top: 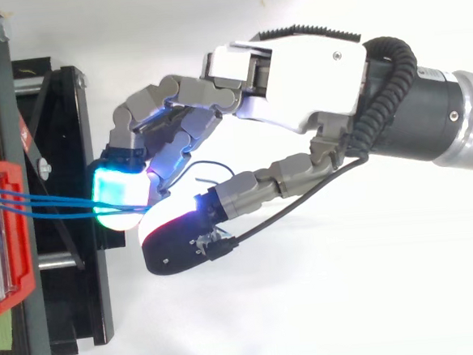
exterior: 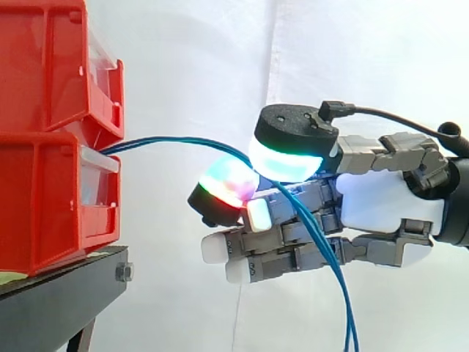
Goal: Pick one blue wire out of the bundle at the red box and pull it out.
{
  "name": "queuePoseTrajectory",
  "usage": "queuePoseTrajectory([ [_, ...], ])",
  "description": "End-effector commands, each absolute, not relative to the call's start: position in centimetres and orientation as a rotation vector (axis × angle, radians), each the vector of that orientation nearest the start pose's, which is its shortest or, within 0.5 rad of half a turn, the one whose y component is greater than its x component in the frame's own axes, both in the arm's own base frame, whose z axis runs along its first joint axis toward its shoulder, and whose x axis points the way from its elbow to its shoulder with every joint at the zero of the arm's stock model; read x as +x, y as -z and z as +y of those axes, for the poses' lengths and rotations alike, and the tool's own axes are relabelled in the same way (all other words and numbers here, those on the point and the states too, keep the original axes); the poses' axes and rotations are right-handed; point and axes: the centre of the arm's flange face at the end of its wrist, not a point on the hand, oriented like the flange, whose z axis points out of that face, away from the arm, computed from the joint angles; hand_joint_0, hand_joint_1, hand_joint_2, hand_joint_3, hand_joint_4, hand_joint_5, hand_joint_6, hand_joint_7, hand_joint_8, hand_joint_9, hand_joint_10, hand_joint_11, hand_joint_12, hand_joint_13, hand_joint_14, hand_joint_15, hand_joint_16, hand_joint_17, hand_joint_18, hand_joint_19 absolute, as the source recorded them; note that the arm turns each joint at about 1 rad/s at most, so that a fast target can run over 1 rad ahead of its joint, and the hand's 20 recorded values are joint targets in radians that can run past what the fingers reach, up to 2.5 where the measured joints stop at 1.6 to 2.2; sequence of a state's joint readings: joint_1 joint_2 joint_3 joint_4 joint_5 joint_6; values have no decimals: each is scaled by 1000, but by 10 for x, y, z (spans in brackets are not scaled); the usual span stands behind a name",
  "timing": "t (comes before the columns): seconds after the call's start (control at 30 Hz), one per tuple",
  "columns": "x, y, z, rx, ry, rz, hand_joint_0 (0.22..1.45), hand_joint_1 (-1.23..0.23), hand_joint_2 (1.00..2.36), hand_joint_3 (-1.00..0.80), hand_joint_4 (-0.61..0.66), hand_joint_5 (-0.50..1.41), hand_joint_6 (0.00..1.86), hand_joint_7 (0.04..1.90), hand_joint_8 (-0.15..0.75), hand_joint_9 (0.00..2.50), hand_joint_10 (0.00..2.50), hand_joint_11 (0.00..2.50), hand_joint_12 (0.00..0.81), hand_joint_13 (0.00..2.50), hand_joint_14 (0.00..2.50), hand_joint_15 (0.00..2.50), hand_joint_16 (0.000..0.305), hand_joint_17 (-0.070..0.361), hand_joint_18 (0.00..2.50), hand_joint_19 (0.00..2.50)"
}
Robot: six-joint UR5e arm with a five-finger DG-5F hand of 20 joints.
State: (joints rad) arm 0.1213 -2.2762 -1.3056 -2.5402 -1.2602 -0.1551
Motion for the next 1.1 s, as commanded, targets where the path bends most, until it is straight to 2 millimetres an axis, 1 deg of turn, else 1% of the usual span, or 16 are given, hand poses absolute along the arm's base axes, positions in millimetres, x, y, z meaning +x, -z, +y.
queuePoseTrajectory([
  [0.0,754,-235,-73,1107,-1043,1019,593,-748,1054,-156,309,-119,699,1008,322,987,15,548,409,672,10,299,67,151,488,332],
  [0.03,754,-236,-73,1106,-1044,1017,588,-731,1000,-172,294,-117,696,1020,322,989,13,541,412,667,10,302,67,151,477,334],
  [0.17,754,-237,-73,1106,-1046,1015,551,-694,1006,-309,252,-117,705,1053,312,984,15,571,397,650,11,318,63,142,433,357],
  [0.27,754,-235,-73,1107,-1045,1019,539,-677,1008,-337,228,-119,714,1071,300,978,18,582,379,635,12,321,59,133,402,371],
  [0.33,754,-236,-73,1106,-1046,1018,539,-679,1008,-339,221,-121,738,1049,301,981,17,581,375,633,12,323,58,131,399,375],
  [0.37,754,-236,-73,1105,-1045,1018,545,-688,1009,-330,209,-123,743,1054,294,980,19,581,364,627,14,324,56,126,389,381],
  [0.53,754,-236,-73,1104,-1044,1019,587,-739,1011,-245,175,-133,787,1067,300,985,17,600,372,648,13,313,57,128,422,365],
  [0.57,754,-236,-73,1104,-1044,1019,592,-762,1012,-209,186,-149,825,1023,303,975,16,597,374,652,12,319,58,130,433,364],
  [0.63,754,-236,-73,1104,-1044,1019,599,-780,1013,-185,188,-153,836,1010,299,965,16,596,373,652,12,320,57,129,442,363],
  [0.9,754,-236,-73,1108,-1046,1016,627,-830,1014,-171,167,-166,846,983,287,914,19,615,363,641,14,317,55,124,448,354],
  [0.93,754,-236,-73,1108,-1043,1014,645,-883,1013,-150,172,-174,855,968,284,890,19,610,363,631,12,321,55,124,443,348],
  [0.97,754,-236,-73,1108,-1043,1014,666,-924,1013,-94,219,-184,866,967,277,835,16,595,364,606,12,310,56,126,430,320],
  [1.07,754,-236,-73,1109,-1042,1013,689,-950,1011,-111,225,-195,874,946,272,778,18,582,364,575,12,304,55,124,403,308],
])
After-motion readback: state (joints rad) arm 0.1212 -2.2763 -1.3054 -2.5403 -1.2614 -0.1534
